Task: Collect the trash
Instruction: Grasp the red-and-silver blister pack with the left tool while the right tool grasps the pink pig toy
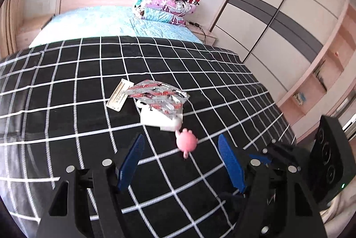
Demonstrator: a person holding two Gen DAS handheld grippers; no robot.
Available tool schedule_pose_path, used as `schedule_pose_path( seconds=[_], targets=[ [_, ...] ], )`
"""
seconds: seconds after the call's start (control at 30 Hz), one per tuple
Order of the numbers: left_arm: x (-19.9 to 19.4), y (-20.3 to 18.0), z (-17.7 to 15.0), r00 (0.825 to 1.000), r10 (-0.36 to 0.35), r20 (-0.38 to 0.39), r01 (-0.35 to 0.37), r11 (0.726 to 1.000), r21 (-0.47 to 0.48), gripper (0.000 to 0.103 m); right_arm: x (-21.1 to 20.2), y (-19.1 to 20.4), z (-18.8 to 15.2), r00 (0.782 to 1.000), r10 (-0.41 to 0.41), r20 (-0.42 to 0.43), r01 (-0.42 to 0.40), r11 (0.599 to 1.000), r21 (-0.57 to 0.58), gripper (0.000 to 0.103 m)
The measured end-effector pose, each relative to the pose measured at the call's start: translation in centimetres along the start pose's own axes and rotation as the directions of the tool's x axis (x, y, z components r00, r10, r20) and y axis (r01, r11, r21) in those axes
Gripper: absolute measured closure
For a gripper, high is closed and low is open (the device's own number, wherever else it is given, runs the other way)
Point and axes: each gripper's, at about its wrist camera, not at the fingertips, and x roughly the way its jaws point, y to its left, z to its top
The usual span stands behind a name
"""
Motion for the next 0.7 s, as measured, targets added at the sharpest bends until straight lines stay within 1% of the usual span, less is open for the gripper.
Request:
schedule_pose_path(
  seconds=[0.17, 0.37, 0.47, 0.5, 0.53, 0.57, 0.63, 0.7],
  targets=[
    [1.8, 1.2, 0.8, 1.000, -0.011, -0.018, 0.011, 0.999, -0.041, 0.036, 1.3, -0.5, 0.4, 1.000, 0.005, -0.009, -0.005, 1.000, 0.016, 0.043],
    [3.6, 3.2, 1.6, 0.997, -0.066, -0.028, 0.062, 0.988, -0.139, 0.036, 2.1, -1.1, 0.7, 1.000, 0.011, -0.009, -0.011, 0.999, 0.041, 0.043],
    [4.1, 3.6, 2.0, 0.996, -0.084, -0.029, 0.078, 0.984, -0.163, 0.038, 2.5, -1.6, 1.0, 1.000, 0.009, -0.009, -0.009, 0.999, 0.048, 0.043],
    [4.2, 3.6, 2.0, 0.996, -0.088, -0.032, 0.082, 0.983, -0.165, 0.040, 2.6, -1.7, 1.1, 1.000, 0.007, -0.010, -0.007, 0.999, 0.049, 0.043],
    [4.4, 3.6, 2.1, 0.995, -0.089, -0.036, 0.082, 0.983, -0.167, 0.046, 2.8, -1.8, 1.2, 1.000, 0.002, -0.014, -0.002, 0.999, 0.050, 0.043],
    [4.6, 3.7, 2.2, 0.995, -0.092, -0.040, 0.084, 0.982, -0.169, 0.048, 2.9, -1.9, 1.3, 1.000, -0.001, -0.014, 0.002, 0.999, 0.052, 0.043],
    [4.8, 3.9, 2.3, 0.994, -0.097, -0.039, 0.089, 0.979, -0.182, 0.058, 2.9, -1.9, 1.2, 1.000, -0.002, -0.015, 0.003, 0.999, 0.054, 0.044],
    [4.8, 4.3, 2.4, 0.994, -0.102, -0.033, 0.093, 0.975, -0.202, 0.063, 3.0, -1.9, 1.3, 1.000, 0.001, -0.020, 0.000, 0.998, 0.059, 0.045]
  ],
)
